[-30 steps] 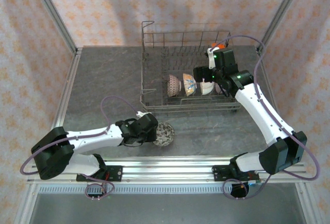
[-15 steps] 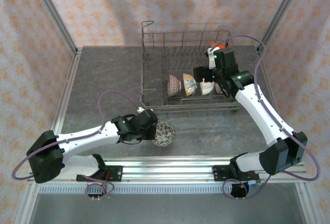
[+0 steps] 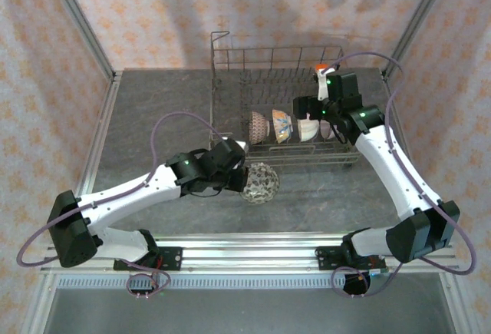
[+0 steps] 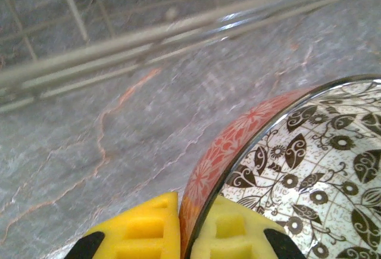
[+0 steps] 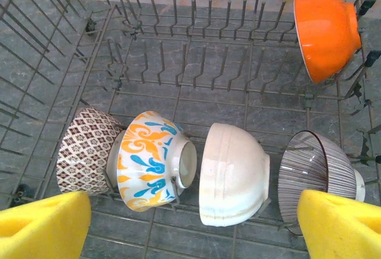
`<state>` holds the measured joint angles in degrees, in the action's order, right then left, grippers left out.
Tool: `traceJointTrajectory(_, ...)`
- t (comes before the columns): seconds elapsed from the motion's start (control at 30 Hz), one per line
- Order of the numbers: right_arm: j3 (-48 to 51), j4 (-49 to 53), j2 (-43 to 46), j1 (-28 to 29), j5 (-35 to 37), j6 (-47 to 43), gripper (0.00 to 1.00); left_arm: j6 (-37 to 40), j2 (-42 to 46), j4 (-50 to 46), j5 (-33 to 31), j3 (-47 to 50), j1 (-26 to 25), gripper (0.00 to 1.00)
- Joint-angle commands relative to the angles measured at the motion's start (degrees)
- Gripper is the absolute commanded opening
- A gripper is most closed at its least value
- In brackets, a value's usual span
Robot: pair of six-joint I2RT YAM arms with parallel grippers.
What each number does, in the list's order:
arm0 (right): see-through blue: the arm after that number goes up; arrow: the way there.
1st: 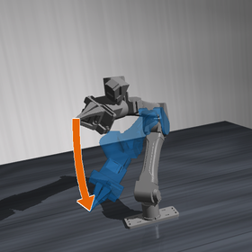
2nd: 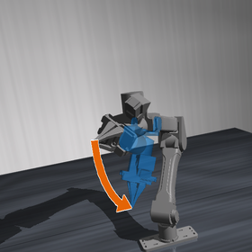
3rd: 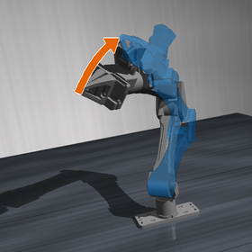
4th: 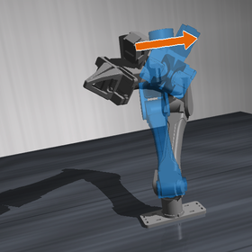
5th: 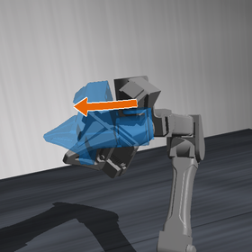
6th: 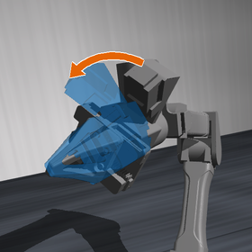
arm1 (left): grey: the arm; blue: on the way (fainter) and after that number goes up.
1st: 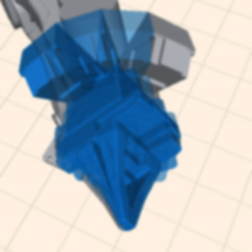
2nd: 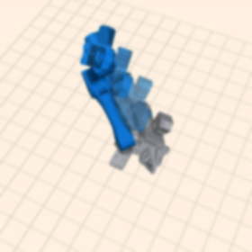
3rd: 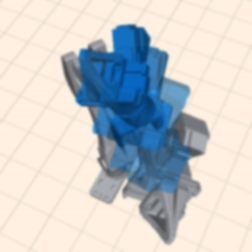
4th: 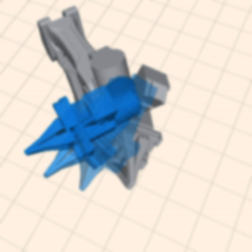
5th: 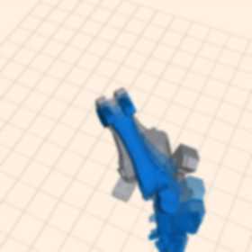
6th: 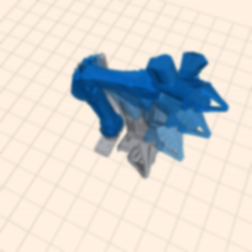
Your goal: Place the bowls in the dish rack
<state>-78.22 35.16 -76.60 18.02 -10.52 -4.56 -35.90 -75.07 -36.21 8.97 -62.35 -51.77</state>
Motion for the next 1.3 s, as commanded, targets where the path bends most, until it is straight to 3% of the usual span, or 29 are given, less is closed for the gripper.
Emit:
traceJointTrajectory(0.0, -2.67, 0.74, 2.41, -1.35, -2.1, 2.43, 0.9, 3.75, -0.99, -2.41, 0.37, -7.16, -0.25, 0.0)
traceJointTrajectory(0.2, -5.36, 1.85, 2.33, -2.52, -4.06, 4.46, 0.92, 9.07, -5.4, -3.67, 1.42, -17.6, 1.84, 0.0)
traceJointTrajectory(0.67, -15.59, -0.34, -3.13, -7.27, -13.17, 15.82, 0.97, 17.18, -23.09, 2.72, 16.17, -39.77, 15.44, 0.0)
traceJointTrajectory(0.93, -17.1, -4.55, -7.63, -7.71, -21.04, 20.72, 0.98, 8.05, -30.2, 17.77, 26.62, -42.55, 22.41, 0.0)
traceJointTrajectory(1.27, -16.15, -7.03, -10.67, -8.7, -29.52, 22.31, 0.98, -0.22, -36.78, 25.68, 35.21, -47.07, 25.15, 0.0)
